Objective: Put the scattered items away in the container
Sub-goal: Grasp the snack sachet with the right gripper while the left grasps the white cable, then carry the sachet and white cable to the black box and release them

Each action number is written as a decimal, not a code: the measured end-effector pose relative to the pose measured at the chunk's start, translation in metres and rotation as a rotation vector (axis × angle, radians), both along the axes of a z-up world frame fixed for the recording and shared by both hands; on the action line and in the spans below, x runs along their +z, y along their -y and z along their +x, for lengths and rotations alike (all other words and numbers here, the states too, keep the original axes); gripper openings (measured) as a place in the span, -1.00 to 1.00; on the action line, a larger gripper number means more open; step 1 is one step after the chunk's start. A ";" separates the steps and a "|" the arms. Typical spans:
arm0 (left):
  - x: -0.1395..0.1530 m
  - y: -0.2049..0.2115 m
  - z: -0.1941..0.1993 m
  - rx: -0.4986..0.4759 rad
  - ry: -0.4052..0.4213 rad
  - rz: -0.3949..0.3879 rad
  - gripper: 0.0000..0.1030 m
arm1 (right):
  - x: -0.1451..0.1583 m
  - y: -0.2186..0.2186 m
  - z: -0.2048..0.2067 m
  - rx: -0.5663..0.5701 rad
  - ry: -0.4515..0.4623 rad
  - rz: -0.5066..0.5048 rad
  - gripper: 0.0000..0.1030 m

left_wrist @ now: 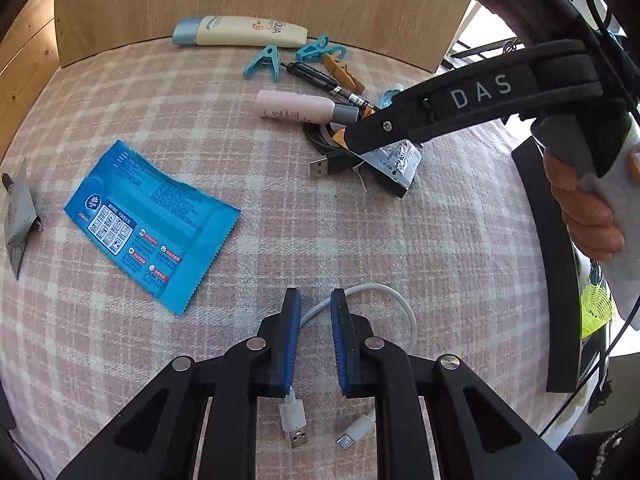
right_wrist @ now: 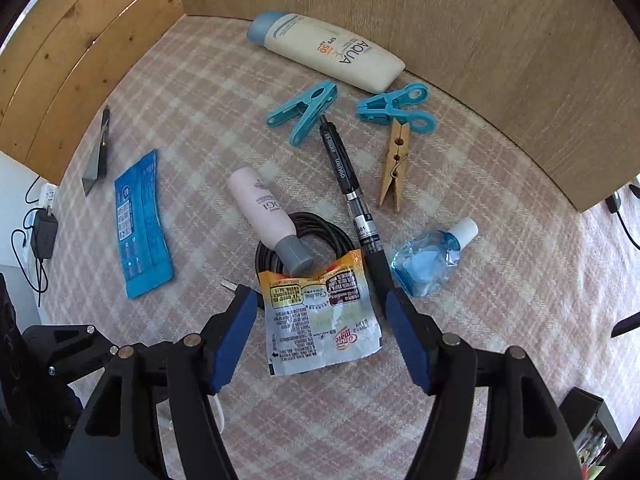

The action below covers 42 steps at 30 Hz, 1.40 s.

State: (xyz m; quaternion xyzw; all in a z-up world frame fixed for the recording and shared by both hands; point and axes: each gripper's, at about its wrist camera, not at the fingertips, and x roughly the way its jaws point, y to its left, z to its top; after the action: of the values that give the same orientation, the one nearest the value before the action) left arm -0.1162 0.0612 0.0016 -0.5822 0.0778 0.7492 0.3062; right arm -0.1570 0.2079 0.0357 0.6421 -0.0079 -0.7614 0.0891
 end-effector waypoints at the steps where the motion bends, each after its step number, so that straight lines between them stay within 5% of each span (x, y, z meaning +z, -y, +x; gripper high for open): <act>1: 0.000 0.000 0.001 -0.003 0.003 -0.004 -0.65 | -0.001 0.001 0.000 0.012 -0.002 0.020 0.33; 4: 0.002 -0.015 0.009 -0.032 -0.002 -0.003 -0.18 | 0.000 0.003 0.002 0.044 0.001 0.033 0.33; 9: 0.001 -0.025 0.019 -0.063 -0.054 -0.060 -0.34 | 0.003 0.006 0.006 0.072 0.010 0.032 0.20; 11: 0.000 -0.021 0.017 -0.045 -0.044 -0.064 -0.73 | 0.003 0.008 0.008 0.087 0.031 0.018 0.00; 14: -0.001 -0.013 0.014 -0.024 -0.014 -0.045 -0.85 | -0.001 0.008 0.008 0.091 0.056 0.035 0.00; 25: -0.003 0.007 0.034 -0.019 -0.025 -0.049 -0.94 | 0.005 -0.012 0.008 0.016 0.070 -0.058 -0.19; 28: -0.002 0.011 0.068 -0.019 -0.031 -0.047 -1.00 | 0.009 -0.017 0.011 0.004 0.065 -0.065 -0.22; 39: 0.030 0.000 0.101 -0.035 -0.091 0.000 -1.00 | 0.054 -0.042 0.040 -0.037 -0.001 -0.139 -0.23; 40: 0.030 -0.005 0.103 -0.061 -0.088 -0.009 -0.68 | 0.055 -0.037 0.042 -0.038 -0.001 -0.138 -0.23; 41: 0.031 -0.012 0.103 -0.075 -0.105 -0.044 -0.04 | 0.057 -0.033 0.046 -0.040 0.002 -0.139 -0.23; 42: 0.032 -0.018 0.106 -0.089 -0.138 -0.076 0.23 | 0.057 -0.034 0.047 -0.041 0.006 -0.140 -0.23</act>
State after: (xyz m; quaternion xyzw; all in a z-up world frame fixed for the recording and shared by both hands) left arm -0.0106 0.0792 0.0338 -0.5363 0.1528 0.7697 0.3108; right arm -0.1102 0.2416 0.0922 0.6361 -0.0747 -0.7588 0.1181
